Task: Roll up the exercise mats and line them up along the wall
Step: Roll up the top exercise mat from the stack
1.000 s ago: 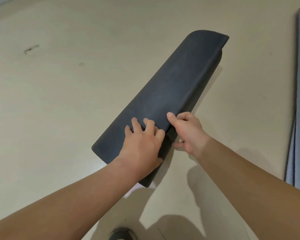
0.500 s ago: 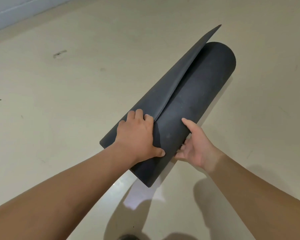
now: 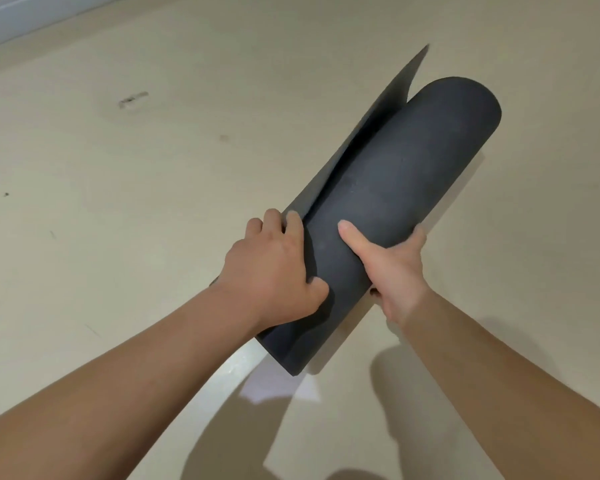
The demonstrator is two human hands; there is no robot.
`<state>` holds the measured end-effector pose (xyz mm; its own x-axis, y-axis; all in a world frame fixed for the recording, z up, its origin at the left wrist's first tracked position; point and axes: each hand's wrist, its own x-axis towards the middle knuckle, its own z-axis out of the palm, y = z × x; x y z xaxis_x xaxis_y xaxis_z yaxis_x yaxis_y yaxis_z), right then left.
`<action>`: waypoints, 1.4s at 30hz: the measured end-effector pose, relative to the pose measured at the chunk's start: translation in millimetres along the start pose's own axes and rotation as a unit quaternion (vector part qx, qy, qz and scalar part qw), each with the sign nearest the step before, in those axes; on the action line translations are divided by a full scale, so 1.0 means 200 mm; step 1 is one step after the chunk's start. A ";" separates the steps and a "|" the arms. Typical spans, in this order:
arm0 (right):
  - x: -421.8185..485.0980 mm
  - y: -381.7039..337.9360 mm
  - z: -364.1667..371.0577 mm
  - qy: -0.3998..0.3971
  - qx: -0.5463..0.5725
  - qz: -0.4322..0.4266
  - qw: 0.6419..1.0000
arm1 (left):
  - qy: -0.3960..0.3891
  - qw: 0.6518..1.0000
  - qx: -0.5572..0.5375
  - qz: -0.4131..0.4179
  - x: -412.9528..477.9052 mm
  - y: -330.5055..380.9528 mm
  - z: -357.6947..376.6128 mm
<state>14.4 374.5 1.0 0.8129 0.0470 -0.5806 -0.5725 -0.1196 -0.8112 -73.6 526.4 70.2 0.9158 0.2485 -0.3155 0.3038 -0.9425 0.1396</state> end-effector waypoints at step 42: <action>0.17 -0.21 0.91 -0.120 -0.359 -0.127 0.917 | -0.065 0.961 -0.251 -0.097 0.49 -1.13 -0.12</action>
<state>46.9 560.6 1.4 0.8136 0.3714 -0.4473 -0.0790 -0.6915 -0.7180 -46.2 768.9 30.0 0.7991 0.3473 -0.4907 0.5830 -0.6466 0.4919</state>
